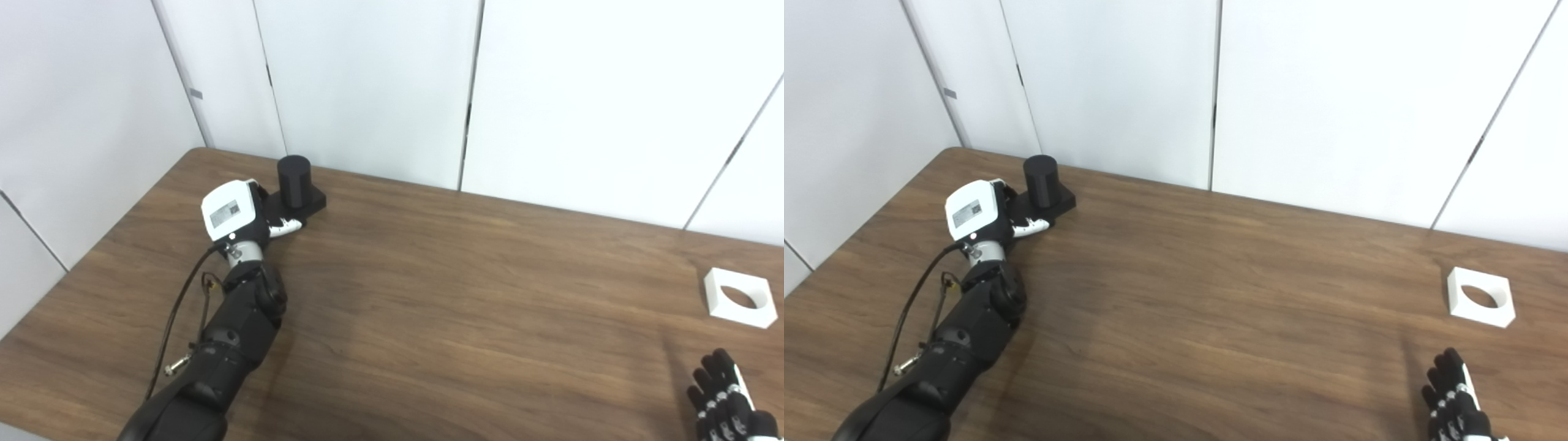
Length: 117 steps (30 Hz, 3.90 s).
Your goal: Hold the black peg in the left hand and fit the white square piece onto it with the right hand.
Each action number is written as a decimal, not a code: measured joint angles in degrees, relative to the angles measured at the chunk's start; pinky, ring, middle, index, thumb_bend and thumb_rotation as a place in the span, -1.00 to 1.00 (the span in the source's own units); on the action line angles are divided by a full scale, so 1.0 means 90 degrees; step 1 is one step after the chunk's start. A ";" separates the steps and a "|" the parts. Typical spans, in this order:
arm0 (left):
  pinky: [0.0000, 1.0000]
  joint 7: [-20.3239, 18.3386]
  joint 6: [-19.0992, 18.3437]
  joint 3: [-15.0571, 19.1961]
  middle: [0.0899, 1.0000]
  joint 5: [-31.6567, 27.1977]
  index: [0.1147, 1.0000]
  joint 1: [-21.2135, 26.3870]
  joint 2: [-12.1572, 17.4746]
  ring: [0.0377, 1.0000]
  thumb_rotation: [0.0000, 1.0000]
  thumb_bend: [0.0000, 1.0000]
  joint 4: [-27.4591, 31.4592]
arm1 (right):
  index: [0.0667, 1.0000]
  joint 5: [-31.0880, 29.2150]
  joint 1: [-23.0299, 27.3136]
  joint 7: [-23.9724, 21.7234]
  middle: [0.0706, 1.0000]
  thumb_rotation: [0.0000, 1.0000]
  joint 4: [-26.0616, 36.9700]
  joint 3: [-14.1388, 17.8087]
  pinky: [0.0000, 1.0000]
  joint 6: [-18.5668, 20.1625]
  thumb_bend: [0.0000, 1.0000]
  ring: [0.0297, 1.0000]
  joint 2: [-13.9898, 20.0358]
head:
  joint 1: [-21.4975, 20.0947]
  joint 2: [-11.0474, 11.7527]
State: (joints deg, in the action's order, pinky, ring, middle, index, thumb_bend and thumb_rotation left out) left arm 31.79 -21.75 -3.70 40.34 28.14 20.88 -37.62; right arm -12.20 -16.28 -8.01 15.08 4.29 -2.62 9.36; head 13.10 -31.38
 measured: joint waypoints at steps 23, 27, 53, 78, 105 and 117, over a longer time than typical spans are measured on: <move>0.29 -0.2605 0.0105 -0.0986 0.39 0.0213 -0.15 -0.2525 0.0082 0.53 -0.89 0.01 0.5540 | 1.00 0.0447 -0.0080 0.0187 0.98 1.00 0.0343 -0.0186 1.00 0.0304 0.02 1.00 -0.0116 | -0.0840 -0.0449; 0.26 -0.2916 0.0188 -0.1082 0.40 0.0401 -0.15 -0.3023 -0.0014 0.51 -0.90 0.01 0.6250 | 1.00 0.0503 -0.0128 0.0198 0.97 1.00 0.0526 -0.0247 1.00 0.0487 0.00 1.00 -0.0137 | -0.0987 -0.0537; 0.36 -0.3036 0.2379 -0.2330 0.46 0.1427 -0.15 -0.4848 -0.0775 0.57 -0.91 0.01 0.6470 | 0.98 0.0703 -0.0200 0.0388 0.92 1.00 0.0876 -0.0427 1.00 0.0984 0.21 0.96 -0.0155 | -0.1816 -0.1084; 0.46 -0.3017 0.2843 -0.2175 0.41 0.1439 -0.15 -0.4819 -0.0560 0.52 -0.92 0.02 0.6223 | 0.57 0.3791 0.1715 0.0326 0.94 -0.49 0.1372 -0.0256 1.00 0.2727 0.70 1.00 0.1424 | -0.3310 -0.1104; 0.45 -0.3064 0.3021 -0.1996 0.40 0.1398 -0.15 -0.4885 -0.0557 0.51 -0.92 0.02 0.6231 | 0.63 0.5219 0.4623 -0.0926 1.00 -0.63 -0.2134 -0.1547 1.00 0.2817 0.86 1.00 0.2980 | -0.3428 -0.1221; 0.43 -0.3168 0.3020 -0.1934 0.40 0.1399 -0.15 -0.4920 -0.0557 0.52 -0.92 0.02 0.6319 | 0.60 0.5759 0.5438 -0.1743 0.96 -0.63 -0.3264 -0.2492 1.00 0.2649 0.94 1.00 0.3293 | -0.3428 -0.1260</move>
State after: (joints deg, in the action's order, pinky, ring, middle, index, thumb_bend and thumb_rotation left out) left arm 3.28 5.43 -21.11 52.94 -16.14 15.87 19.25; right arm 39.63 32.66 -23.69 -14.30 -18.13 21.22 39.00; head -17.75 -42.71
